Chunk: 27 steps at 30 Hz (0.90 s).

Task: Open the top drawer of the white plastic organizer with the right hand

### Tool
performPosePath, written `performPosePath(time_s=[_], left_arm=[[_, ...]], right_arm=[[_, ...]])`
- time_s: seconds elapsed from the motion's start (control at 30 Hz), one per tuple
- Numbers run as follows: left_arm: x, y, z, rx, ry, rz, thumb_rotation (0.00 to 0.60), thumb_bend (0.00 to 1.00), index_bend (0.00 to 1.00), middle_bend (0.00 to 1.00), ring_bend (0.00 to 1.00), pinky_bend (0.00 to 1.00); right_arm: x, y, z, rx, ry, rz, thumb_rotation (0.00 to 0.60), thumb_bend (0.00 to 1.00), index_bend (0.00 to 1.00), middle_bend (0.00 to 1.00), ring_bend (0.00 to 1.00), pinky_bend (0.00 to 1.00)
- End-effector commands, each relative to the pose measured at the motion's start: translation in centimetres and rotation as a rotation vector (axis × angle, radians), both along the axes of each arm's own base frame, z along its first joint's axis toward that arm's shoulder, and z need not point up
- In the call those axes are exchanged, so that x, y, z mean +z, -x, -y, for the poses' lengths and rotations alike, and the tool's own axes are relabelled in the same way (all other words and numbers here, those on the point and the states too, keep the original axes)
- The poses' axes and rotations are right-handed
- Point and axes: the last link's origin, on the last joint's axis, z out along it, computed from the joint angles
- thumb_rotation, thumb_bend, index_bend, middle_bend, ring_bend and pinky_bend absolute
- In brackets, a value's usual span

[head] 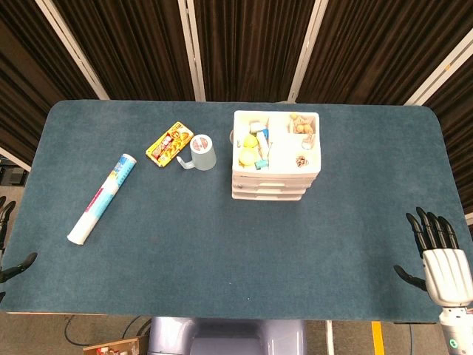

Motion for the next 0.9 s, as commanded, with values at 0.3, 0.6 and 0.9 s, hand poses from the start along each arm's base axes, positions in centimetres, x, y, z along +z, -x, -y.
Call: performPosePath(time_s=[0.3, 0.6, 0.9], left_arm=[[-0.6, 0.4, -0.1, 0.014, 0.078, -0.058, 0.600, 0.00, 0.00, 0.00, 0.00, 0.05], [-0.9, 0.3, 0.0, 0.055, 0.115, -0.039, 0.600, 0.00, 0.00, 0.00, 0.00, 0.05], [-1.1, 0.0, 0.1, 0.035, 0.124, -0.032, 0.600, 0.00, 0.00, 0.00, 0.00, 0.05]], right_arm=[[-0.6, 0.3, 0.2, -0.056, -0.029, 0.002, 0.600, 0.10, 0.00, 0.00, 0.00, 0.05], [-0.6, 0.2, 0.0, -0.073, -0.046, 0.020, 0.600, 0.10, 0.00, 0.00, 0.00, 0.05], [-1.0, -1.0, 0.3, -0.054, -0.086, 0.148, 0.600, 0.10, 0.00, 0.00, 0.00, 0.14]])
